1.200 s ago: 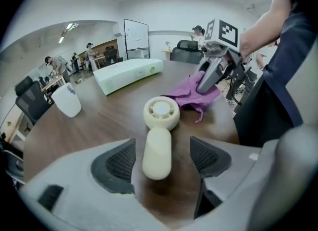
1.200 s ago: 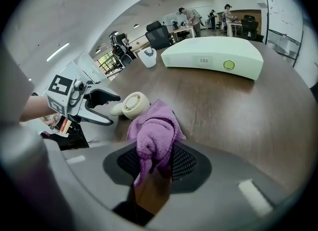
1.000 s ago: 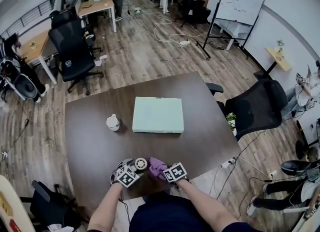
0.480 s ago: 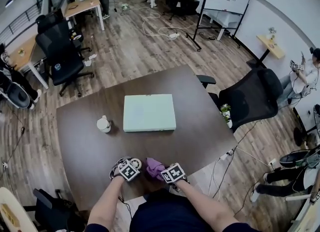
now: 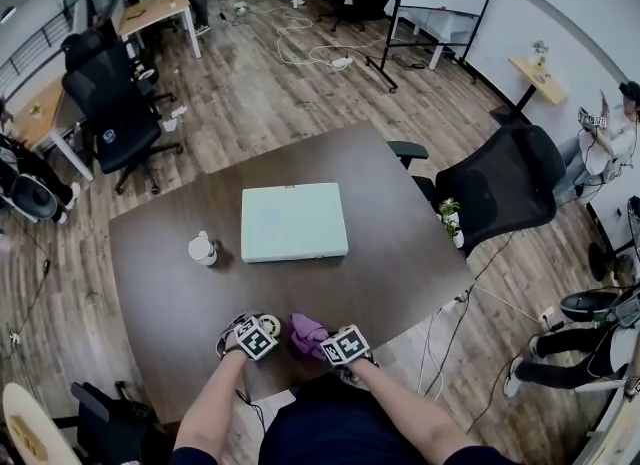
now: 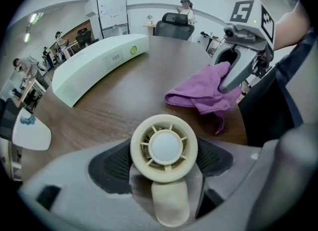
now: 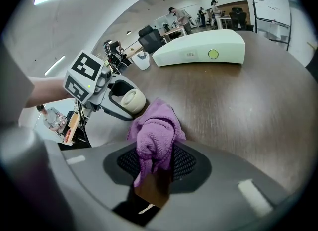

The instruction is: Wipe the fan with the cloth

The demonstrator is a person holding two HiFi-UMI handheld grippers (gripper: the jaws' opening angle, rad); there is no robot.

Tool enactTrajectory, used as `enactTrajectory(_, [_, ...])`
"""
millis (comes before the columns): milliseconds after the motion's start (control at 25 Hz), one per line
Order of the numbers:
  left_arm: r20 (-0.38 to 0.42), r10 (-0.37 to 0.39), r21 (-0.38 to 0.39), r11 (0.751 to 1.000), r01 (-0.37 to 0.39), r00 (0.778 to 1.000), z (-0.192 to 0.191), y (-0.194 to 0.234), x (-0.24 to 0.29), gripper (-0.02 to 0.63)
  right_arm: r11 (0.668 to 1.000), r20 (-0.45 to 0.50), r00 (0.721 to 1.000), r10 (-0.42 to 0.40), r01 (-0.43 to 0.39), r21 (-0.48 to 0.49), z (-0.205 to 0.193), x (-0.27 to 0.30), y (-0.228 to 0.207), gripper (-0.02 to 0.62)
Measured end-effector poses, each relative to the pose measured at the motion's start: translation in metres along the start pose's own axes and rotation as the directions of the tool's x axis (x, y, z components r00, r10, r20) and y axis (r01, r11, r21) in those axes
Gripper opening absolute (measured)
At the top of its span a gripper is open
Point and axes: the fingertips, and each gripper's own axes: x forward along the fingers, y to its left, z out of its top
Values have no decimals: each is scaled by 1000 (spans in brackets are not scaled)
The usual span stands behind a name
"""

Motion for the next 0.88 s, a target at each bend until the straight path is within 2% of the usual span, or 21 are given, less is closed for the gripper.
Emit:
enactTrajectory(80, [45,10,-15,1000,-10,999,5,-1,-3,380,1000,10,1000,2,-2,6,1,-2,-1,133])
enactTrajectory(240, [159,30,-94,995,-15,987,18,0,-23,380,999,41,999,15,-14,-29,10,-7,2,133])
enactTrajectory(320, [214,15,-135,991,14,977,23,-3,-31,380,998,66,998,21,-17,-60,17,-13,6,133])
enactTrajectory(400, [258,5,-166,985,39,966,28,-8,-38,380,991,101,994,41,-27,-132,27,-22,16,133])
enactTrajectory(480, [296,6,-179,983,50,955,32,-12,-46,380,968,136,989,59,-24,-249,41,-33,33,133])
enactTrajectory(600, [362,6,-185,981,65,932,43,-18,-60,380,915,167,984,67,6,-403,61,-47,56,133])
enactTrajectory(680, [400,8,-193,978,76,916,49,-23,-68,380,893,177,981,78,10,-450,71,-54,68,133])
enactTrajectory(880, [444,8,-182,980,82,896,52,-35,-84,380,872,205,972,117,-2,-489,84,-65,88,133])
